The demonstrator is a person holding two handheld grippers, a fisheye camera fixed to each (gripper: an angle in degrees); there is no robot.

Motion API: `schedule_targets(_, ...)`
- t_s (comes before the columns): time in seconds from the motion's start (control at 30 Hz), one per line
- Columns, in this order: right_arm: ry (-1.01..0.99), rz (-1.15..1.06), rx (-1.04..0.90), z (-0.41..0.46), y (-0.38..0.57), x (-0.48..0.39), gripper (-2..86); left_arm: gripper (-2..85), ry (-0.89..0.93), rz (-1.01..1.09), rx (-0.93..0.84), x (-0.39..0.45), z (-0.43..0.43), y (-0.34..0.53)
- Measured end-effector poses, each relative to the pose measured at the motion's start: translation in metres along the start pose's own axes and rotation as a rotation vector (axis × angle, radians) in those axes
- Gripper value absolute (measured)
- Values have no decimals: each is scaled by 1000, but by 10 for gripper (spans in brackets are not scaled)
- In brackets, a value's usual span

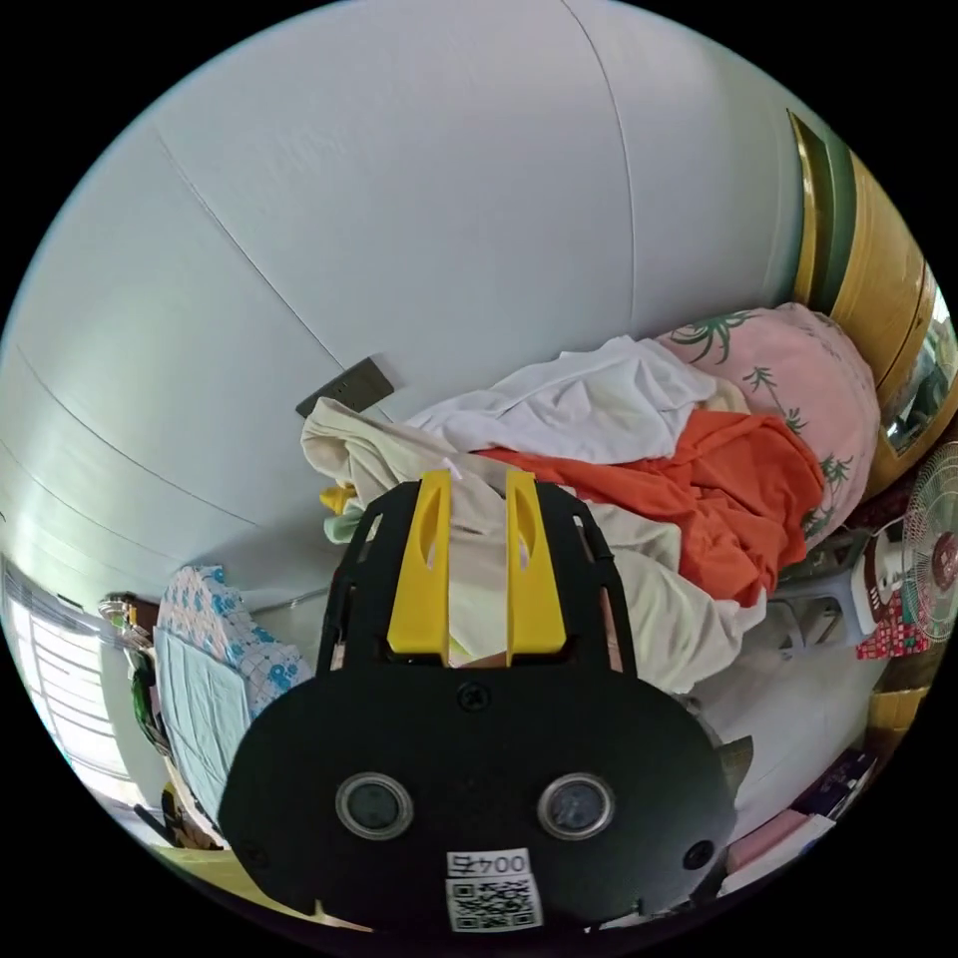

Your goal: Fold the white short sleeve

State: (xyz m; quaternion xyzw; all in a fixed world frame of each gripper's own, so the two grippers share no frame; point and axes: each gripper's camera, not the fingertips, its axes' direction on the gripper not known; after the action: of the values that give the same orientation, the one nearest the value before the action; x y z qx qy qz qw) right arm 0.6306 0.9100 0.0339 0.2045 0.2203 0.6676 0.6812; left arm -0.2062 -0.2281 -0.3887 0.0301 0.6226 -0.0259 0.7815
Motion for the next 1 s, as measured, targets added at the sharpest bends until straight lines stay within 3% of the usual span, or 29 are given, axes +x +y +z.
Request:
schedule_targets(0.2, 66, -107, -131, 53, -69, 7, 133, 1, -64, 24, 31, 21, 50, -36)
schedule_targets(0.33, -58, -146, -249, 71, -93, 33, 48, 1, -76, -27, 41, 32, 79, -38)
schedule_targets(0.57, -324, -99, 51, -45, -128, 94, 8, 2, -37, 28, 49, 46, 120, -59)
schedule_targets(0.7, -575, -138, 333, -140, -141, 119, 0, 5, 16, 73, 38, 48, 140, -64)
schedule_targets(1.0, -850, -542, 477, -279, -137, 4, -4, 54, 139, 223, 76, 56, 153, -66)
